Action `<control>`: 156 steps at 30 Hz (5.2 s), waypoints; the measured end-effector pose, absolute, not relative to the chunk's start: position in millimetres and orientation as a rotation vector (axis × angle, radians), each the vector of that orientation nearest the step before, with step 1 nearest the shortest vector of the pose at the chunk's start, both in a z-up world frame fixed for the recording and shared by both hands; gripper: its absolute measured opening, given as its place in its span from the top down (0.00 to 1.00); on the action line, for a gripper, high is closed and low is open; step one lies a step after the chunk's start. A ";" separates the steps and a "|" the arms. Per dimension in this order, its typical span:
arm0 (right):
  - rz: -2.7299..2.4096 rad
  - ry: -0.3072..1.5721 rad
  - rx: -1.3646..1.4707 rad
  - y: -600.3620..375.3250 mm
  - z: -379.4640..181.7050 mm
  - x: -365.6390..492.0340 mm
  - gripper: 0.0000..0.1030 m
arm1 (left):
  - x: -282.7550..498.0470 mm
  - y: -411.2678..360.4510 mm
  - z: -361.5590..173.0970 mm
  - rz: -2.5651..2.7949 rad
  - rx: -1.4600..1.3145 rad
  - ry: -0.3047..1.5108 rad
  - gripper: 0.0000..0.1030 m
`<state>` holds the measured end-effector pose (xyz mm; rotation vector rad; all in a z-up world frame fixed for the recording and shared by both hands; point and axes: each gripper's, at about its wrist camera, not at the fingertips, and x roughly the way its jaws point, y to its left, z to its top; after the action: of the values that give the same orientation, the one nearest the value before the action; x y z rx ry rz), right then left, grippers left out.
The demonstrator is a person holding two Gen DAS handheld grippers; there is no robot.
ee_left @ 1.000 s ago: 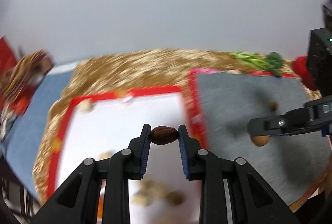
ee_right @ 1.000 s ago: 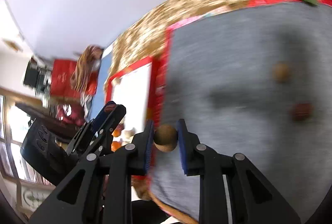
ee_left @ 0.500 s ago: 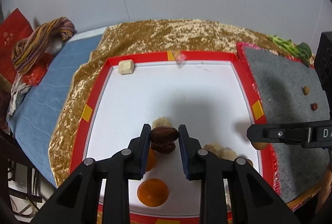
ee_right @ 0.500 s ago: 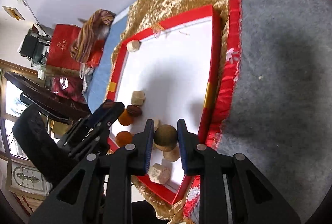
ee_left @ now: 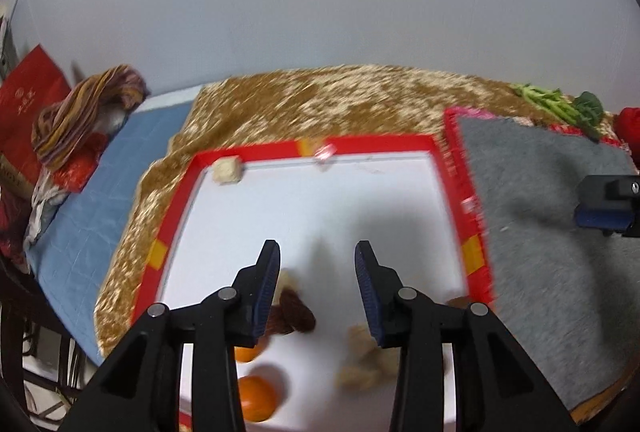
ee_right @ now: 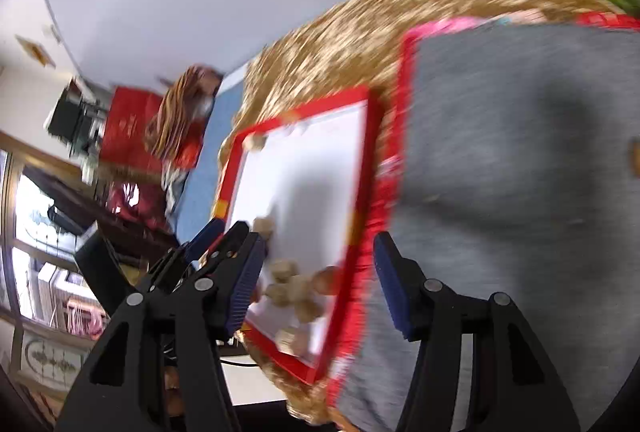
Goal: Organize fruits
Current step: 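Carry the brown fruit and red date into the white tray and release, then grasp a red date with the right tool while the left tool grasps a brown fruit, then carry the red date and brown fruit over the white tray and release both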
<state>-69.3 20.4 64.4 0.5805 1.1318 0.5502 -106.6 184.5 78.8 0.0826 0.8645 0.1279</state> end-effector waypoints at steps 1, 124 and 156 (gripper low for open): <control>0.525 1.124 0.587 4.9 66.6 -69.4 0.44 | -105.5 176.1 80.2 0.116 0.088 0.855 0.62; 0.568 0.899 0.433 23.9 115.2 -112.9 0.72 | -142.9 161.7 138.6 0.115 0.017 0.636 0.81; 0.590 0.925 0.418 39.7 107.8 -115.6 0.72 | -136.2 179.4 131.3 0.100 0.014 0.667 0.81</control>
<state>-115.6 39.7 107.8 0.4179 0.9248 0.5900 -136.2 179.4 131.3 0.0145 0.6670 0.1003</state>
